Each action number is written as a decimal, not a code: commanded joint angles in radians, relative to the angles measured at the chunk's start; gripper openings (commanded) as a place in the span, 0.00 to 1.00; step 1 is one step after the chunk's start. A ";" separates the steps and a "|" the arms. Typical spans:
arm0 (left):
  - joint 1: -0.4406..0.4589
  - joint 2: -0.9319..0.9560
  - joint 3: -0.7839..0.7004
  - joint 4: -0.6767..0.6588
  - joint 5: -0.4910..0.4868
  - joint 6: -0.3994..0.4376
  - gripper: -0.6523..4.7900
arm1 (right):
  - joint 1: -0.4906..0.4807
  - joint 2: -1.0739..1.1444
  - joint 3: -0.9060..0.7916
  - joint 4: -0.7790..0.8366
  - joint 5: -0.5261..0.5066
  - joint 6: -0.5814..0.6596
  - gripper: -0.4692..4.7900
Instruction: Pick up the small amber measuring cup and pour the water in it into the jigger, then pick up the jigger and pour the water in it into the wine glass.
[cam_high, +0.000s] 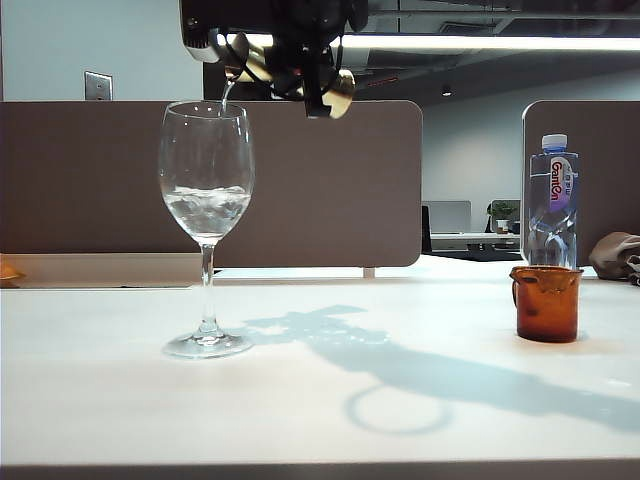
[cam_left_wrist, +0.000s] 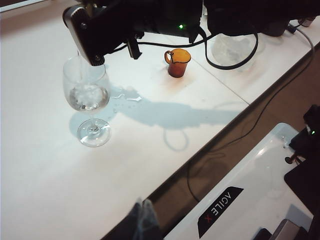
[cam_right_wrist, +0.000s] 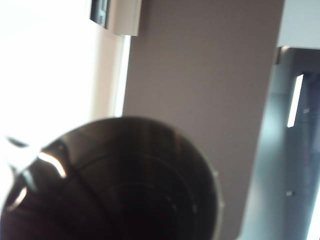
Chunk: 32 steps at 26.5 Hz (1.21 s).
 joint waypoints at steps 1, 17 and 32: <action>0.001 0.000 0.003 -0.006 0.001 0.004 0.12 | 0.010 -0.009 0.007 0.076 0.002 -0.099 0.09; 0.001 0.000 0.003 -0.006 0.001 0.004 0.12 | 0.024 -0.031 0.006 0.180 0.059 -0.085 0.09; 0.001 0.000 0.003 -0.006 0.001 0.004 0.12 | -0.186 -0.196 -0.452 0.357 -0.158 1.204 0.09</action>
